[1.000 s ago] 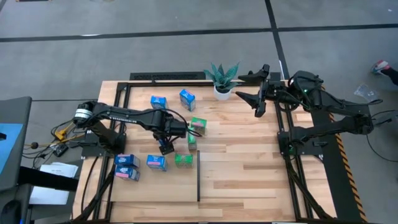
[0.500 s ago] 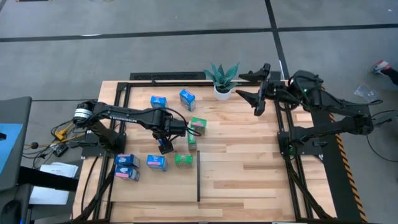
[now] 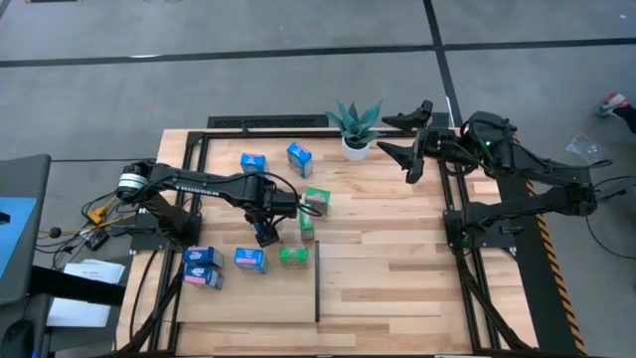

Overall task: Stack cereal on shelf
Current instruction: Put the blue cereal box on the shelf aligned with the other blue cereal boxes

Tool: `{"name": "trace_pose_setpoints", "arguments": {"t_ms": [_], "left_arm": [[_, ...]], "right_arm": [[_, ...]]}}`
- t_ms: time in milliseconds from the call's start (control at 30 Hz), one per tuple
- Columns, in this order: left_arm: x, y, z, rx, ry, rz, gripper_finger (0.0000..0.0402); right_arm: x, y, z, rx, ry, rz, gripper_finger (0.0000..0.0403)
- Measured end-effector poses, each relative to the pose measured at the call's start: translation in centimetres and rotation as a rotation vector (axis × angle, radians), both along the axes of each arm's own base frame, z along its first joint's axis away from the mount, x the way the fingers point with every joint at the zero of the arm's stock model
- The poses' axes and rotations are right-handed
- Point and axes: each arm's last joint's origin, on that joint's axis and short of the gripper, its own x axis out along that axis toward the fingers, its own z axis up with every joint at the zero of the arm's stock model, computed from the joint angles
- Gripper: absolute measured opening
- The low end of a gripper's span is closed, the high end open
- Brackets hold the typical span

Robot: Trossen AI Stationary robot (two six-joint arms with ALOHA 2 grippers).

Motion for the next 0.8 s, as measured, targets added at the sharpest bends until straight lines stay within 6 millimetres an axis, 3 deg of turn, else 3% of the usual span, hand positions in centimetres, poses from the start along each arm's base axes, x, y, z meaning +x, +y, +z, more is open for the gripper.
{"name": "trace_pose_setpoints", "arguments": {"t_ms": [300,800], "left_arm": [[-0.04,-0.04,-0.4,-0.013,0.008,-0.052,0.0398],[-0.05,-0.04,-0.4,-0.011,0.008,-0.047,0.0347]], "right_arm": [[0.0,0.0,0.0,-0.001,0.0,0.0,0.0317],[0.0,0.0,0.0,-0.001,0.0,0.0,0.0317]]}}
